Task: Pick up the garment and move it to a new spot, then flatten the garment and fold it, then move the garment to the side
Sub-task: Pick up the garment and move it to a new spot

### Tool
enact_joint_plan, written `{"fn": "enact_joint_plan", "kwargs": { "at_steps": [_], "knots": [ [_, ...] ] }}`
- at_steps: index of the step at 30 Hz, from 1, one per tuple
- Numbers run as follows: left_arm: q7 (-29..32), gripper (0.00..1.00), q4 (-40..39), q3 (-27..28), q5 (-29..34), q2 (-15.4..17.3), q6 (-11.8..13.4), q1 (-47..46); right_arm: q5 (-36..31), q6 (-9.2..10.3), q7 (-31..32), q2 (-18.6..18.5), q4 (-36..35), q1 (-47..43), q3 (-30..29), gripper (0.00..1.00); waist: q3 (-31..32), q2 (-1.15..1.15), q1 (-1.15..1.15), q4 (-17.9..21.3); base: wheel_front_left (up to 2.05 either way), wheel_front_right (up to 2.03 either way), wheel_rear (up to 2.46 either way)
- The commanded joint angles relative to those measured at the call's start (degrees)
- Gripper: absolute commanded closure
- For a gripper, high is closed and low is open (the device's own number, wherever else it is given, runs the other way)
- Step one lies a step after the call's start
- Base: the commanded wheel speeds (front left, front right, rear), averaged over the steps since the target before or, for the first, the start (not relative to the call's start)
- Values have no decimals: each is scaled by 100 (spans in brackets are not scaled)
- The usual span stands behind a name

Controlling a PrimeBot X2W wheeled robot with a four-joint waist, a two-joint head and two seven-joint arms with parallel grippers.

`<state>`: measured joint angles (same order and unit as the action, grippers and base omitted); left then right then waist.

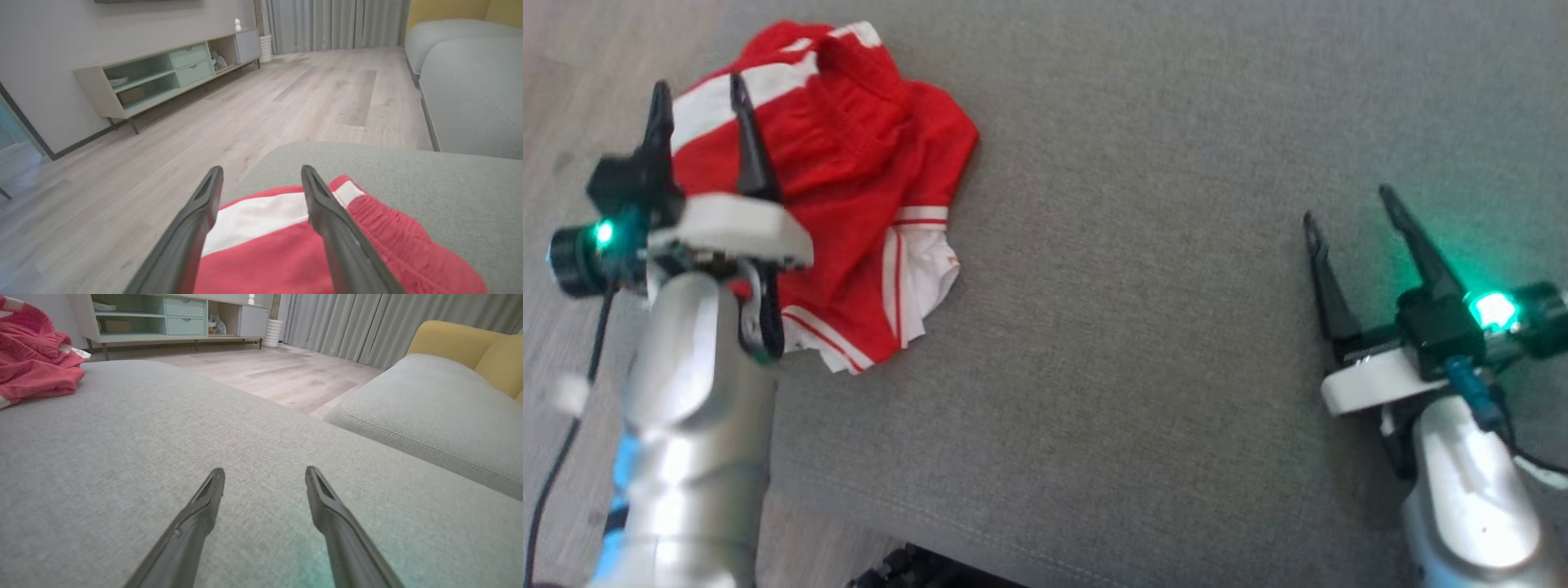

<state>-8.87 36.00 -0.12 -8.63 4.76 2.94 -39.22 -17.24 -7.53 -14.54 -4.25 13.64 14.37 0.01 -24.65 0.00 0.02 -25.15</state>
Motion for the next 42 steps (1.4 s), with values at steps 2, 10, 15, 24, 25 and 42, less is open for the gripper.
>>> {"fn": "enact_joint_plan", "kwargs": {
  "at_steps": [2,10,15,24,25,42],
  "knots": [
    [149,0,186,119,-64,179,-37,-244,-55,4,-46,-60,-138,79,118,0,-239,0,-2,104,0,0,0],
    [472,100,1463,56,-261,139,-260,-765,-87,4,-46,-111,-225,108,36,0,-472,0,-2,258,0,0,0],
    [-110,100,1568,27,-259,243,-359,-942,-70,4,-46,-53,-217,126,8,0,-393,0,-2,325,0,0,0],
    [-545,100,868,-24,-170,526,-423,-1185,157,4,-46,110,-82,163,56,0,200,0,-2,626,0,0,0],
    [-555,100,709,-36,-157,560,-439,-1196,194,4,-46,119,-72,161,61,0,281,0,-2,689,0,0,0],
    [711,100,-1914,-903,-69,766,-906,-1341,1767,4,-46,136,-343,-311,91,0,1406,0,-2,2614,0,0,0]
  ]
}}
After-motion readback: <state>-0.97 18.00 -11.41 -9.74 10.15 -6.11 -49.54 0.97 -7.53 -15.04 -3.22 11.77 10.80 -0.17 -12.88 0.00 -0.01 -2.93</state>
